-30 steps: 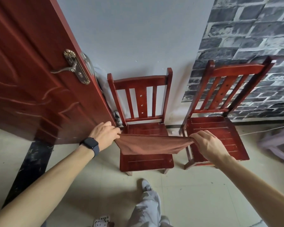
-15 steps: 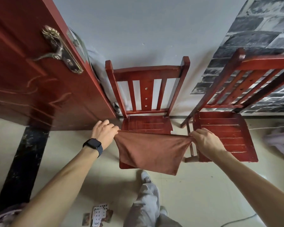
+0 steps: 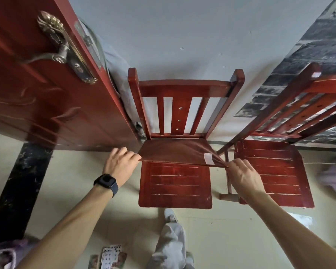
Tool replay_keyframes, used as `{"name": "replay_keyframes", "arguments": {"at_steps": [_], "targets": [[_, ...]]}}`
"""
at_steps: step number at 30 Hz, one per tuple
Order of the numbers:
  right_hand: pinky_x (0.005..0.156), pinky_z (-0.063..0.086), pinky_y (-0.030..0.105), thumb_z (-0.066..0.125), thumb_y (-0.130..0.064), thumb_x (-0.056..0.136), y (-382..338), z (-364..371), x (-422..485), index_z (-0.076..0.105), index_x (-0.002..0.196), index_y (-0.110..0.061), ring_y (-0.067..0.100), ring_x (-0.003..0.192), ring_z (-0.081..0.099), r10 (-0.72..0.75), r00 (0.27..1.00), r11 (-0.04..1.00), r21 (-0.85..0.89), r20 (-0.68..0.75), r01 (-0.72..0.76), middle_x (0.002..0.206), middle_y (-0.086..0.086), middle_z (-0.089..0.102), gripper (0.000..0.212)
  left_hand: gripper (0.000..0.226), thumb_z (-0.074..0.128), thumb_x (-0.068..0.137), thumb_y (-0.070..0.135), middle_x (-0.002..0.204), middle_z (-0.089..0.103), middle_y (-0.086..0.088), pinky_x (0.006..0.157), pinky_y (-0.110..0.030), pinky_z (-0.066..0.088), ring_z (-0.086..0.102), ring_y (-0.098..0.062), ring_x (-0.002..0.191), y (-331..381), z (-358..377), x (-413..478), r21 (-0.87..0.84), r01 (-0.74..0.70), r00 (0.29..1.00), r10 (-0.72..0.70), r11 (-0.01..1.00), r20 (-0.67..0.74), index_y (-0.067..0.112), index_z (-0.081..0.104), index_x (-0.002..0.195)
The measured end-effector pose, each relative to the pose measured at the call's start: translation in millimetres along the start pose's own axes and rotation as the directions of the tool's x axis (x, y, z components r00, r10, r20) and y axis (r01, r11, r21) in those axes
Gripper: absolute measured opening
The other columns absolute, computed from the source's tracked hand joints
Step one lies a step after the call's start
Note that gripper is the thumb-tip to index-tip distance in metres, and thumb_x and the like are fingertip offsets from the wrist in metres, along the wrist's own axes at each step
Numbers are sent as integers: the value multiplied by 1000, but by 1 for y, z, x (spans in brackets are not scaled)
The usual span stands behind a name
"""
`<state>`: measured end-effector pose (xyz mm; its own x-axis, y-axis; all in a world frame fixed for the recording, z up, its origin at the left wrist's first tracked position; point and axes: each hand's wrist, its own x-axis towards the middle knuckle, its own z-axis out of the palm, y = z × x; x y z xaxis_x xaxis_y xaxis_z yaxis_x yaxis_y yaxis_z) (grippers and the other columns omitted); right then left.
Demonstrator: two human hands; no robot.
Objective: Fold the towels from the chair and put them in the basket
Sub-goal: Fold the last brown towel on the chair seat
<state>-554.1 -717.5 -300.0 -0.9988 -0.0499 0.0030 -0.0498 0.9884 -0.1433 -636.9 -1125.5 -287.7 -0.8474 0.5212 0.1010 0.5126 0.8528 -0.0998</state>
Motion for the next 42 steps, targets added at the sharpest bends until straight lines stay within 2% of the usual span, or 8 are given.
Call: {"name": "replay_keyframes", "arguments": {"at_steps": [8,16,20,23,25,28,34,42], "targets": [[56,56,44,78,1,75,-1,119,-95,72,99,-9,38,78,61,117,982,992,35,147,-123,90,10,66,27,18,59,67,9,65,64,5,66,-36,39,60,-25,69,64,101,-104,-8,49,956,-45,999,292,22,69,74],[59,57,44,79,-2,79,-17,195,-206,74,93,-8,38,79,63,240,884,941,128,402,-313,91,10,68,17,24,89,60,17,65,69,5,59,-33,47,63,-25,67,120,160,-213,-173,243,816,-105,954,568,26,74,76],[72,49,31,76,-10,85,-21,183,-197,75,97,-11,30,81,68,431,787,763,288,442,-579,96,8,69,12,11,73,84,27,89,74,4,70,-32,51,64,-22,89,120,155,-198,-348,582,749,-318,735,581,24,75,94],[84,46,29,73,-18,88,-17,175,-162,73,97,-18,20,94,67,525,663,546,386,533,-743,96,-1,71,8,11,76,83,27,93,73,10,76,-17,48,65,-7,89,102,155,-162,-479,800,597,-402,362,694,25,75,93],[94,51,36,73,-21,88,-9,177,-130,71,97,-22,18,99,68,541,619,429,446,569,-785,97,-3,73,10,8,78,82,23,90,74,11,74,-9,47,67,-4,87,84,162,-134,-528,844,526,-342,95,779,26,74,89],[98,53,44,75,-25,86,0,187,-78,70,98,-23,20,98,70,580,611,344,518,538,-783,96,0,74,13,8,79,81,23,85,76,8,79,-21,51,69,-4,80,62,183,-96,-541,837,484,-349,-85,803,26,75,87],[82,60,50,70,-52,74,16,234,0,70,87,-42,21,91,72,588,615,291,572,526,-767,95,-8,74,17,14,82,78,30,97,75,-4,88,-41,57,71,-24,95,40,248,-47,-543,792,398,-438,-279,806,24,76,89],[81,59,53,66,-44,82,22,274,38,69,94,-43,19,88,72,618,619,365,520,484,-772,93,-14,74,13,9,79,81,34,85,71,-4,88,-46,56,67,-17,82,36,299,-23,-550,820,389,-553,-157,737,28,73,82]]}}
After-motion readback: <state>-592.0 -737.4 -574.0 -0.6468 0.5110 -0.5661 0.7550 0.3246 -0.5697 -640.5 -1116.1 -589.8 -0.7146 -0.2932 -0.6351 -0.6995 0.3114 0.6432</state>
